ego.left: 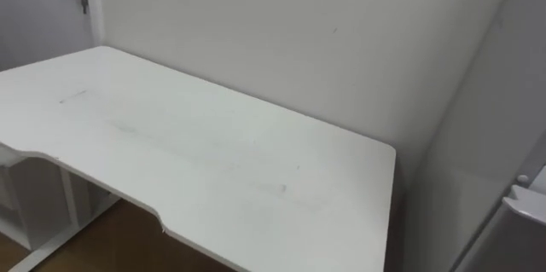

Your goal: Put the bottle in the upper fridge

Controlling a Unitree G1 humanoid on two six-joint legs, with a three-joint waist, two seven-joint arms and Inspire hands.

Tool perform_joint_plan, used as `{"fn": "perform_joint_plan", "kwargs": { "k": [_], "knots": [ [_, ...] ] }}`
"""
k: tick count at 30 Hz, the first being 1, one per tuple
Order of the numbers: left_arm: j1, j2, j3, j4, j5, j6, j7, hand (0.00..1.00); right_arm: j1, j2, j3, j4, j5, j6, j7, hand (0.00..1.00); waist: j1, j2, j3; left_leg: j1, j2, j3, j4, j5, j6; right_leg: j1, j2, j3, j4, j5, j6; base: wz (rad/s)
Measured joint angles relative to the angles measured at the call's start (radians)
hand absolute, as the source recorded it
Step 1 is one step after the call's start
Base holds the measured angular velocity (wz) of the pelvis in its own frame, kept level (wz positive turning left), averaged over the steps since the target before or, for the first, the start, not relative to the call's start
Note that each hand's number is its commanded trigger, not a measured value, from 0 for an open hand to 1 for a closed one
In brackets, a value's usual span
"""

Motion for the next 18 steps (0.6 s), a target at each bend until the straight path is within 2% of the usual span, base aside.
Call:
{"fn": "perform_joint_plan", "kwargs": {
  "k": [10,16,18],
  "knots": [
    [-0.001,-0.001,0.001,0.002,-0.001,0.002,0.003,0.0,0.007,0.003,-0.01,-0.025,0.023,0.02,0.045,0.0,-0.004,-0.002,0.0003,0.029,0.006,0.019,-0.016,-0.003,-0.005,0.019,0.01,0.036,-0.016,0.005,-0.001,-0.05],
    [-0.001,-0.002,0.001,0.0,-0.001,-0.002,-0.001,0.0,0.048,0.003,-0.023,-0.079,0.032,0.011,0.07,0.0,-0.03,-0.005,-0.002,0.033,0.006,0.021,-0.022,-0.004,-0.006,0.023,0.012,0.047,-0.027,0.006,-0.001,0.01],
    [-0.001,-0.004,0.001,0.0,-0.001,-0.001,-0.001,0.0,0.064,0.005,-0.043,-0.091,0.022,0.012,0.094,0.0,-0.044,-0.004,-0.002,0.04,0.005,0.02,-0.021,-0.004,-0.006,0.035,0.011,0.034,-0.027,0.006,0.0,0.14]
  ]
}}
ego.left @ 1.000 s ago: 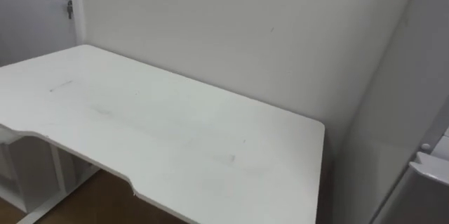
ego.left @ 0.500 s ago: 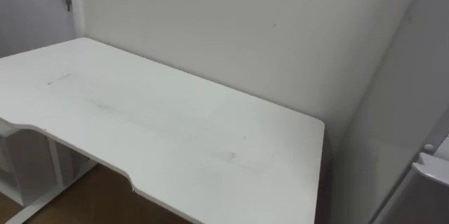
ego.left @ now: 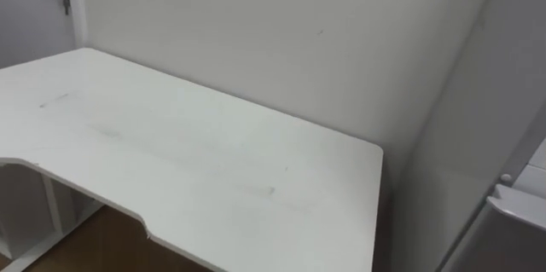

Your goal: Put the bottle in the upper fridge

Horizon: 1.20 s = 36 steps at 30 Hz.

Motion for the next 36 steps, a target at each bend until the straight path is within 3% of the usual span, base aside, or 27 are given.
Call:
{"fn": "perform_joint_plan", "kwargs": {
  "k": [13,26,36],
  "knots": [
    [-0.013,-0.022,0.0,0.014,0.003,0.02,-0.006,0.0,0.015,0.002,-0.048,-0.029,-0.045,0.032,0.136,0.0,-0.021,0.035,-0.0041,0.054,0.0,0.008,-0.021,-0.005,0.0,0.035,-0.005,-0.009,0.004,-0.003,0.006,0.0],
    [-0.014,-0.041,0.0,0.026,-0.056,0.017,-0.016,0.0,0.065,0.011,-0.098,-0.119,0.009,0.036,0.189,0.0,-0.047,0.043,-0.0029,0.083,0.0,0.022,-0.05,-0.003,-0.002,0.05,-0.007,-0.009,0.002,-0.005,0.008,-0.03],
    [-0.01,-0.043,0.0,0.075,-0.068,-0.014,-0.014,0.0,0.117,0.016,-0.126,-0.218,0.01,0.039,0.186,0.0,-0.068,0.048,-0.0034,0.113,-0.001,0.049,-0.084,-0.002,0.0,0.06,-0.01,-0.007,0.001,-0.005,0.008,-0.06]
  ]
}}
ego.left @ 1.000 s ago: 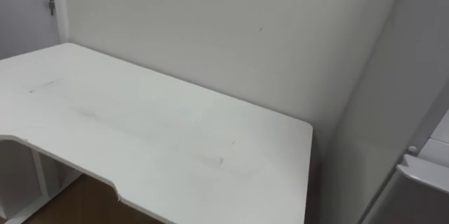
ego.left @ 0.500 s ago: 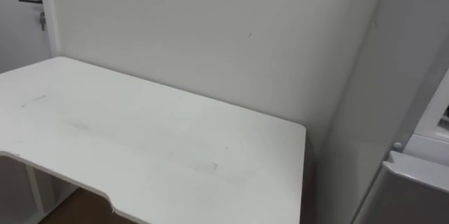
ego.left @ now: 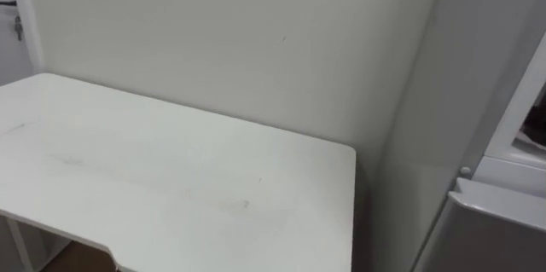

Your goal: Put the bottle in the upper fridge

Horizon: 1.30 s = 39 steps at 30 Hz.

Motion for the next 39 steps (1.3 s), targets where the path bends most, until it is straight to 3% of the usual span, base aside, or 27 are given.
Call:
{"fn": "perform_joint_plan", "kwargs": {
  "k": [7,14,16,23,39],
  "knots": [
    [0.0,-0.007,0.0,0.006,0.001,-0.001,0.0,0.0,0.015,0.0,0.0,-0.045,-0.003,0.0,0.0,0.0,-0.026,0.006,-0.0002,0.001,0.0,0.004,-0.002,0.0,0.0,-0.001,0.0,0.023,0.0,-0.001,0.001,0.0],
    [0.001,-0.009,0.001,0.006,0.006,-0.001,-0.001,0.0,0.029,0.0,0.0,-0.045,-0.011,0.001,0.0,0.0,-0.027,0.007,-0.0001,0.015,0.0,0.012,-0.005,0.0,0.0,0.009,0.0,0.027,0.0,-0.001,0.002,-0.03],
    [0.002,-0.01,0.001,0.005,0.011,0.0,-0.003,0.0,0.043,0.001,-0.003,-0.056,-0.014,0.002,-0.002,0.0,-0.027,0.005,-0.0011,0.017,0.001,0.018,-0.005,0.0,0.0,0.008,0.002,0.055,0.0,-0.002,0.003,-0.08],
    [0.002,-0.012,0.016,0.003,0.011,0.003,-0.003,0.0,0.114,0.001,-0.038,-0.115,-0.02,0.009,-0.035,0.0,-0.026,0.002,-0.0034,0.025,0.0,0.025,-0.006,0.0,0.0,0.01,0.003,0.08,0.0,-0.002,0.003,-0.05],
    [0.005,-0.015,0.02,-0.004,-0.014,0.0,0.006,0.0,0.159,0.005,-0.051,-0.218,0.018,0.018,-0.212,0.0,-0.047,0.014,-0.0089,0.019,0.0,0.03,-0.016,0.003,-0.001,-0.008,0.003,0.081,0.001,-0.002,0.003,-0.01]
  ]
}}
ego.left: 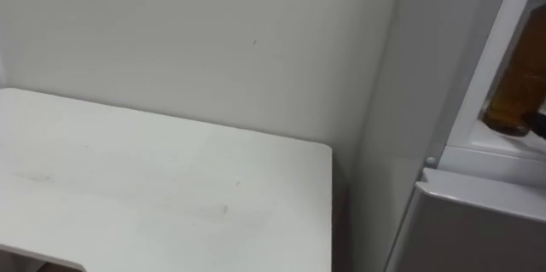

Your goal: Put the bottle in the upper fridge

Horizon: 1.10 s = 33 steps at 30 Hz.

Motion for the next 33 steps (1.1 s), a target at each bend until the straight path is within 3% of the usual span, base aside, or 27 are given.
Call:
{"fn": "perform_joint_plan", "kwargs": {
  "k": [2,9,13,17,28,33],
  "knots": [
    [0.0,-0.005,-0.001,0.0,0.004,-0.002,0.0,0.0,0.017,0.004,-0.012,-0.038,-0.001,0.0,-0.02,0.0,-0.007,0.006,0.0037,0.0,0.0,0.003,-0.001,0.0,0.0,0.0,0.0,0.001,0.0,0.0,0.0,-0.02],
    [0.001,-0.037,-0.002,0.005,0.025,-0.009,-0.018,0.0,0.086,0.097,-0.107,-0.261,-0.03,0.0,-0.096,0.0,-0.027,0.026,0.0148,0.004,0.001,0.027,-0.01,0.0,0.0,-0.013,0.001,0.027,0.001,0.0,0.0,-0.12],
    [-0.005,-0.044,-0.005,0.019,0.028,-0.033,-0.033,0.0,0.089,0.112,-0.107,-0.345,-0.038,-0.018,-0.133,0.0,-0.039,0.037,0.0142,0.001,0.001,0.031,-0.008,0.0,0.001,-0.02,0.002,0.033,0.001,0.0,0.0,-0.06],
    [-0.011,-0.057,-0.008,0.021,0.05,-0.057,-0.033,0.0,0.111,0.115,-0.107,-0.421,-0.136,-0.024,-0.154,0.0,-0.039,0.037,0.0142,0.0,0.002,0.033,-0.003,0.0,0.001,-0.023,0.001,0.033,0.004,0.0,0.0,0.0],
    [-0.052,-0.065,-0.081,0.07,0.085,-0.082,-0.03,0.0,0.118,0.22,-0.105,-0.587,-0.305,-0.086,-0.141,0.0,-0.06,0.028,0.0189,0.007,0.003,0.044,-0.005,-0.004,0.005,-0.026,0.0,0.052,0.018,0.0,0.001,-0.03],
    [-0.065,-0.065,-0.09,0.07,0.086,-0.1,-0.031,0.0,0.184,0.28,-0.105,-0.659,-0.354,-0.089,-0.112,0.0,-0.061,0.029,0.0187,0.011,0.003,0.05,-0.006,-0.004,0.005,-0.028,-0.001,0.056,0.024,0.0,0.001,-0.05]
  ]
}}
